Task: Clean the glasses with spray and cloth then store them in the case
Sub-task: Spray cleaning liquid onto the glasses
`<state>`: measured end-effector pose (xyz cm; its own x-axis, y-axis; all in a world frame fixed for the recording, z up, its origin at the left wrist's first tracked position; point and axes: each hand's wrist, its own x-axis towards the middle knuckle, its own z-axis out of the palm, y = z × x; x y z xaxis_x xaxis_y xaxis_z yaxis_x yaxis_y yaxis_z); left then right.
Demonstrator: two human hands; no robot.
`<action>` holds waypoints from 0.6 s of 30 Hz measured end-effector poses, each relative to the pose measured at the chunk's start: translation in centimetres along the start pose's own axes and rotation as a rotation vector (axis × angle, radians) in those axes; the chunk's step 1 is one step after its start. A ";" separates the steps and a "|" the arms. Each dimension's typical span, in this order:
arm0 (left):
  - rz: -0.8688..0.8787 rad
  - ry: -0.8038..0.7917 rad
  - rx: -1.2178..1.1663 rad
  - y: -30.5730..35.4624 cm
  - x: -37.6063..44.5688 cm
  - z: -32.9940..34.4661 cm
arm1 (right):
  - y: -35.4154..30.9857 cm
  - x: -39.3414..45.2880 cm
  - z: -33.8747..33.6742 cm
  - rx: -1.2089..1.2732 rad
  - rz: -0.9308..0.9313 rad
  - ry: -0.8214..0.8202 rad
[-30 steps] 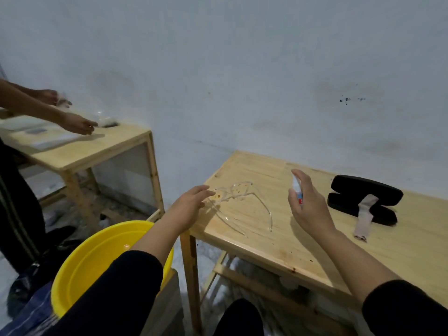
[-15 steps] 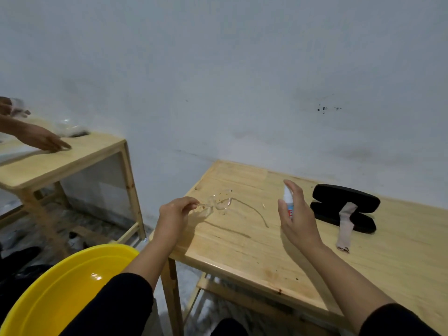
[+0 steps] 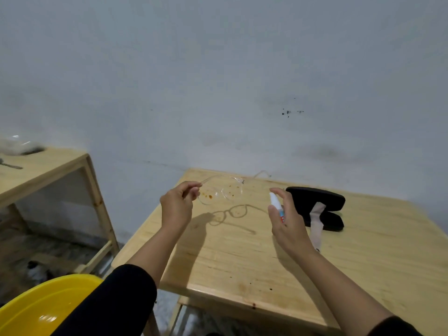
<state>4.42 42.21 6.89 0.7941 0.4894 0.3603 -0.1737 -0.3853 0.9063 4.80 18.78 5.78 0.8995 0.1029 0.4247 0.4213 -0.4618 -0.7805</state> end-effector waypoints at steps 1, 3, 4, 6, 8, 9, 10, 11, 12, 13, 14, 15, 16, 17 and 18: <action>0.001 -0.016 -0.015 0.3 0.1 0.6 | -0.2 0.1 -0.3 -0.007 0.013 -0.005; 0.016 -0.043 -0.032 0.7 0.1 1.6 | -0.6 0.4 -1.0 -0.067 0.023 -0.015; 0.028 -0.055 -0.034 0.9 0.1 2.0 | -0.7 0.5 -1.4 -0.140 0.021 -0.014; 0.043 -0.077 -0.039 1.2 0.0 2.8 | -1.1 0.8 -2.0 -0.330 0.015 -0.026; 0.046 -0.101 -0.054 1.4 0.0 3.5 | -1.5 1.0 -2.3 -0.466 0.019 -0.048; 0.045 -0.110 -0.060 1.4 0.0 3.9 | -1.4 1.2 -2.3 -0.511 0.022 -0.054; 0.045 -0.119 -0.069 1.5 0.1 4.2 | -1.3 1.4 -2.2 -0.554 0.023 -0.058; 0.045 -0.125 -0.077 1.6 0.1 4.5 | -1.2 1.5 -2.2 -0.597 0.022 -0.062; 0.046 -0.128 -0.086 1.7 0.0 4.7 | -1.2 1.6 -2.2 -0.631 0.022 -0.065; 0.047 -0.132 -0.096 1.8 0.0 4.9 | -1.2 1.7 -2.2 -0.658 0.021 -0.065; 0.049 -0.135 -0.109 1.9 0.0 5.1 | -1.3 1.8 -2.2 -0.678 0.023 -0.066; 0.049 -0.138 -0.121 2.0 -0.1 5.2 | -1.4 1.9 -2.2 -0.690 0.028 -0.071; 0.048 -0.140 -0.133 2.2 -0.1 5.4 | -1.5 1.9 -2.3 -0.697 0.034 -0.076; 0.046 -0.141 -0.140 2.3 -0.1 5.5 | -1.5 2.0 -2.2 -0.704 0.039 -0.079; 0.043 -0.142 -0.144 2.4 -0.1 5.6 | -1.5 2.1 -2.2 -0.706 0.043 -0.078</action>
<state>7.17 36.87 7.74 0.8567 0.3560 0.3734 -0.2822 -0.2825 0.9168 5.84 17.72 8.86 0.9305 0.1225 0.3452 0.2335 -0.9246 -0.3011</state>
